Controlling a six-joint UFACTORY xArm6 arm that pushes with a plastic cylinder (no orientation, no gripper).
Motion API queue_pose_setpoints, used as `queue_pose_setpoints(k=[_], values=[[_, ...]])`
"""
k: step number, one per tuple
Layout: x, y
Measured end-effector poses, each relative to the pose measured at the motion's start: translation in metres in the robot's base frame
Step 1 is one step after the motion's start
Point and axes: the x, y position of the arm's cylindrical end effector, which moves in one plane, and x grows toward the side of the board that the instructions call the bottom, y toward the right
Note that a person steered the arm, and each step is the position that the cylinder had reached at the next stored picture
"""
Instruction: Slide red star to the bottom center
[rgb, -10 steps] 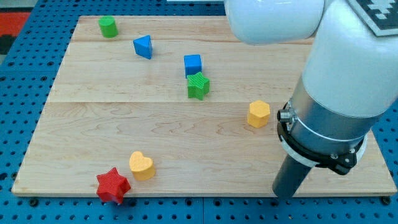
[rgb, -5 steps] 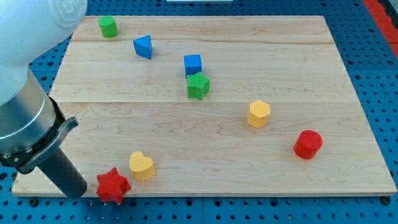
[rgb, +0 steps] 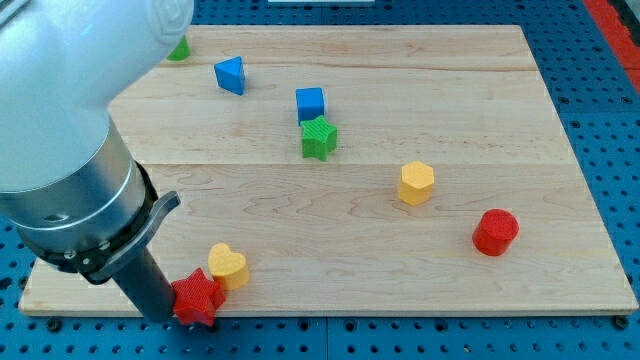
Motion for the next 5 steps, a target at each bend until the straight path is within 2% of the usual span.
queue_pose_setpoints(k=[2,4,5], values=[[-0.001,0.186],[-0.006,0.249],[-0.054,0.218]])
